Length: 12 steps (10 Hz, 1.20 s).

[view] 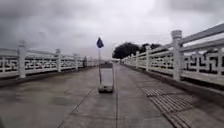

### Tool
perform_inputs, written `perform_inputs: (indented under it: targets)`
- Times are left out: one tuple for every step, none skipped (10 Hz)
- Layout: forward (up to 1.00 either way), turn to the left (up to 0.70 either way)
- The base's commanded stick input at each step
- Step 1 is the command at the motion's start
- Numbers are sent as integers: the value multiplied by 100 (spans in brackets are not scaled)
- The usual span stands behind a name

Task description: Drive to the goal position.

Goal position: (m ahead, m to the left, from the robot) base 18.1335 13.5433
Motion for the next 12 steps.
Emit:
perform_inputs:
  targets:
    - [69,1]
    - [69,1]
    - [69,1]
    - [69,1]
    - [69,1]
    - [69,1]
    - [69,1]
    - [69,1]
    - [69,1]
    - [69,1]
    - [69,1]
    - [69,1]
